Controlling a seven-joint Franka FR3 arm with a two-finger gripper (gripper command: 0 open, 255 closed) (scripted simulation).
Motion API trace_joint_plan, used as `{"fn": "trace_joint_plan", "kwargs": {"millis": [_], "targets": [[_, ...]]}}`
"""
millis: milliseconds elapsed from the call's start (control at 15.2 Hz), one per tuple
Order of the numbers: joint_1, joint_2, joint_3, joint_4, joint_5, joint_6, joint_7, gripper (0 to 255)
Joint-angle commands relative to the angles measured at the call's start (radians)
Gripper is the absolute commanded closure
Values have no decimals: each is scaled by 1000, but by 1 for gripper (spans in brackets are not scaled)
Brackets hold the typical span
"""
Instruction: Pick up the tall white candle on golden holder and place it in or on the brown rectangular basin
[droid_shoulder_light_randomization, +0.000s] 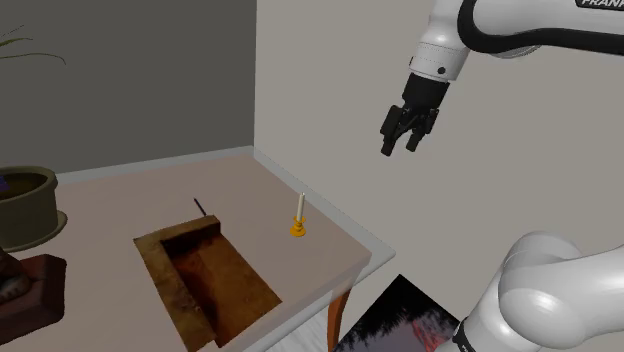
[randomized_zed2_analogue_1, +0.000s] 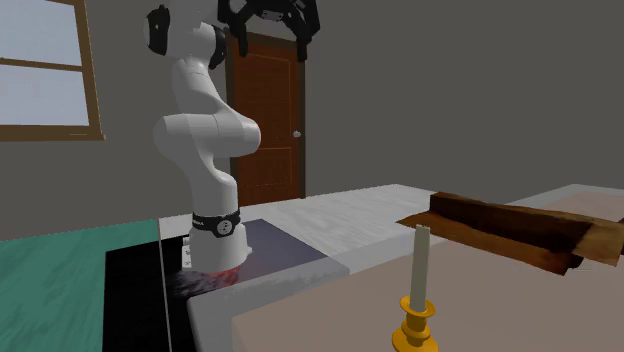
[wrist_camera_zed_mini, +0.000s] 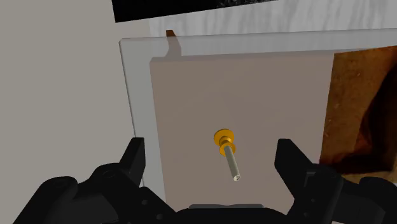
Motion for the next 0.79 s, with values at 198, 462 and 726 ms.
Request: {"fn": "trace_joint_plan", "kwargs": {"millis": [198, 462, 726], "targets": [[7, 5, 3, -99, 5, 140, -9, 0], [17, 42, 7, -209, 13, 335, -21, 0], [28, 117, 11, -291, 22, 542, -34, 0]]}}
